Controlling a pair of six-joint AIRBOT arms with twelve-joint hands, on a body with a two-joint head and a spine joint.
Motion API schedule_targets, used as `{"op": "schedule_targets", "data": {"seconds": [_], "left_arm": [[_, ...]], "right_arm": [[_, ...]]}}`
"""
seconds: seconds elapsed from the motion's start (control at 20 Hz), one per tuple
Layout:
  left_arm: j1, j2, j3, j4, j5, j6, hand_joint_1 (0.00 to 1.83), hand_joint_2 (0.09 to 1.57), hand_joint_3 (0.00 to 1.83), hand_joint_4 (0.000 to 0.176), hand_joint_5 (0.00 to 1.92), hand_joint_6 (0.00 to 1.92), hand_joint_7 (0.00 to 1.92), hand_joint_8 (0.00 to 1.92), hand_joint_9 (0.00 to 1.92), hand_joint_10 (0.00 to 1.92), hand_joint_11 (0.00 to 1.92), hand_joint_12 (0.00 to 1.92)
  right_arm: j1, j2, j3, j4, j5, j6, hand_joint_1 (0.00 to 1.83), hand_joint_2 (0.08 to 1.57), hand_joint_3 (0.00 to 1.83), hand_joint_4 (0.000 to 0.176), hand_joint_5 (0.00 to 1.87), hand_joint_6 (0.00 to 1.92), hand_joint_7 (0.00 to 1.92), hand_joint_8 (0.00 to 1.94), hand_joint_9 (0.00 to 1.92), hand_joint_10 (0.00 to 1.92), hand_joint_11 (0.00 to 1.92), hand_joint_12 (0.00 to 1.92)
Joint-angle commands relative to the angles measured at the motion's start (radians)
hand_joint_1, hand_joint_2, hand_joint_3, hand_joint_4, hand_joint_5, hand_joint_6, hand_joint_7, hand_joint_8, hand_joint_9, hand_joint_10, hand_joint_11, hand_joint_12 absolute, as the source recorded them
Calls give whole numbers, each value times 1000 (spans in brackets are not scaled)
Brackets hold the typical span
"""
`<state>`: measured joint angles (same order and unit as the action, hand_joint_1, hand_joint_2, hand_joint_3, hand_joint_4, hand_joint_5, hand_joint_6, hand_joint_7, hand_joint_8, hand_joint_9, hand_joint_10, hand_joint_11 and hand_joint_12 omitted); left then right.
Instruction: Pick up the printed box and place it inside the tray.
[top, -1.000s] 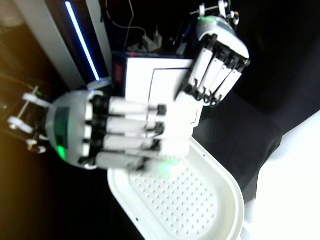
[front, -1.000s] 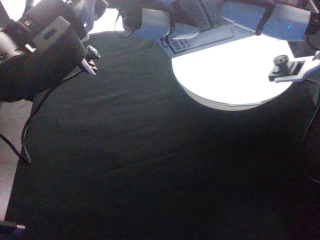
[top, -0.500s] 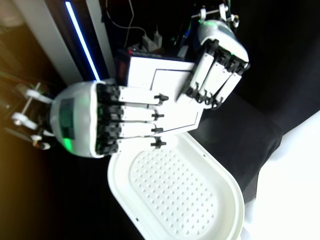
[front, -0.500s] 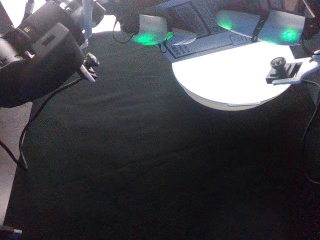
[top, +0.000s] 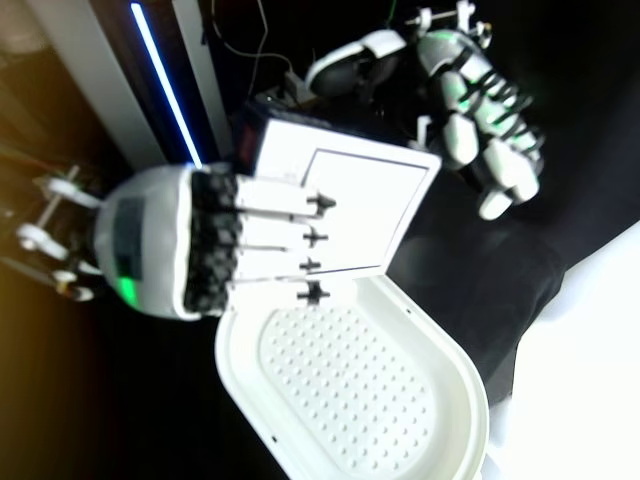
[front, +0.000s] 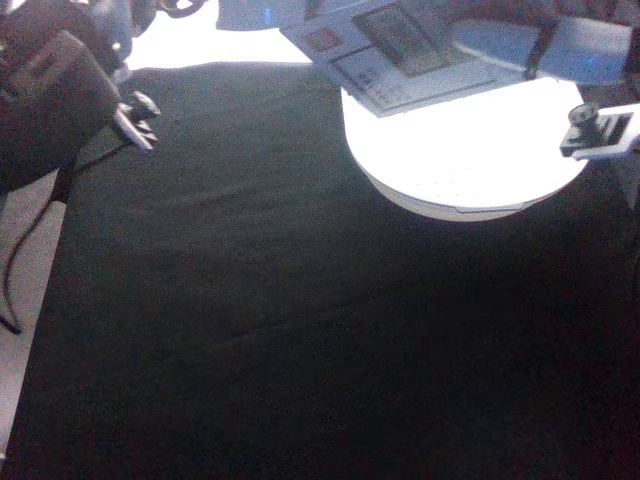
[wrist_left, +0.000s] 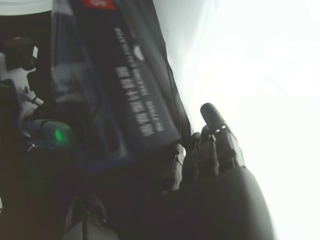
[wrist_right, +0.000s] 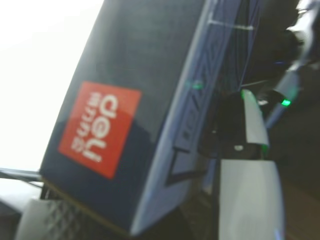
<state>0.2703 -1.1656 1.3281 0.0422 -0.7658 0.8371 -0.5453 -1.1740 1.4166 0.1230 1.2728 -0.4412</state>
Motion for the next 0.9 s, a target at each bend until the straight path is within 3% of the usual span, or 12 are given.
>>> {"op": "schedule_targets", "data": {"seconds": [0.0, 0.1, 0.25, 0.3, 0.35, 0.4, 0.45, 0.5, 0.6, 0.7, 0.8, 0.85], "left_arm": [[-1, 21, -7, -4, -124, -7, 0, 914, 0, 172, 0, 0, 0, 0, 0, 0, 0, 415], [11, 54, -26, -4, -137, -8, 0, 884, 1, 163, 0, 0, 0, 0, 0, 0, 0, 40], [39, 103, -65, -9, -190, -8, 58, 903, 7, 158, 0, 0, 0, 0, 0, 0, 0, 1], [61, 123, -84, -14, -231, -6, 41, 940, 19, 141, 0, 0, 0, 0, 0, 0, 0, 0], [88, 139, -100, -24, -267, -5, 22, 949, 19, 128, 0, 0, 0, 0, 0, 0, 0, 0], [114, 148, -111, -33, -302, -4, 4, 954, 19, 144, 0, 0, 0, 0, 0, 0, 0, 0], [149, 157, -125, -50, -349, 0, 0, 911, 0, 89, 0, 0, 0, 0, 0, 0, 31, 15], [192, 167, -146, -72, -398, 0, 9, 905, 0, 129, 0, 0, 0, 0, 0, 0, 7, 3], [216, 173, -157, -85, -425, 0, 6, 923, 5, 150, 0, 0, 0, 0, 0, 0, 1, 0], [280, 183, -175, -120, -490, 0, 3, 925, 5, 96, 0, 0, 0, 0, 0, 0, 0, 0], [339, 193, -193, -143, -543, 0, 40, 916, 0, 108, 0, 0, 0, 0, 0, 0, 0, 0], [360, 197, -201, -154, -563, 0, 22, 933, 7, 81, 0, 0, 0, 0, 0, 0, 0, 0]], "right_arm": [[16, 17, 1, 3, 112, 11, 1187, 1036, 0, 0, 1157, 704, 1259, 699, 1225, 1109, 1056, 1545], [22, 36, -4, -5, 109, -10, 1188, 1028, 0, 0, 1176, 675, 1301, 587, 1214, 1016, 1015, 1551], [53, 64, -22, -21, 79, -90, 1190, 1027, 0, 0, 1179, 671, 1351, 468, 1252, 917, 1020, 1506], [77, 67, -30, -42, 54, -146, 1183, 1058, 0, 0, 1099, 800, 1267, 703, 1186, 1230, 1022, 1688], [102, 67, -41, -57, 22, -196, 1264, 1067, 0, 0, 1056, 679, 1163, 944, 1203, 1211, 1063, 1643], [119, 67, -51, -71, 4, -231, 1283, 1062, 0, 0, 1057, 646, 1166, 938, 1207, 1077, 1057, 1552], [142, 76, -72, -90, -28, -305, 1293, 1043, 0, 0, 1085, 606, 1222, 823, 1303, 934, 1157, 1455], [176, 115, -132, -112, -77, -451, 1290, 1036, 1, 0, 1130, 549, 1212, 826, 1271, 971, 1121, 1502], [189, 130, -159, -119, -99, -525, 1274, 1040, 1, 0, 1110, 635, 1202, 797, 1205, 888, 1030, 1432], [209, 140, -178, -125, -156, -644, 1252, 1073, 0, 0, 1034, 773, 1125, 906, 1168, 702, 948, 1282], [214, 140, -173, -122, -199, -725, 1276, 1075, 2, 0, 1056, 643, 1104, 1038, 1124, 859, 873, 1365], [214, 140, -170, -122, -208, -741, 1274, 1086, 0, 0, 1043, 643, 1080, 1094, 1073, 1022, 866, 1480]]}}
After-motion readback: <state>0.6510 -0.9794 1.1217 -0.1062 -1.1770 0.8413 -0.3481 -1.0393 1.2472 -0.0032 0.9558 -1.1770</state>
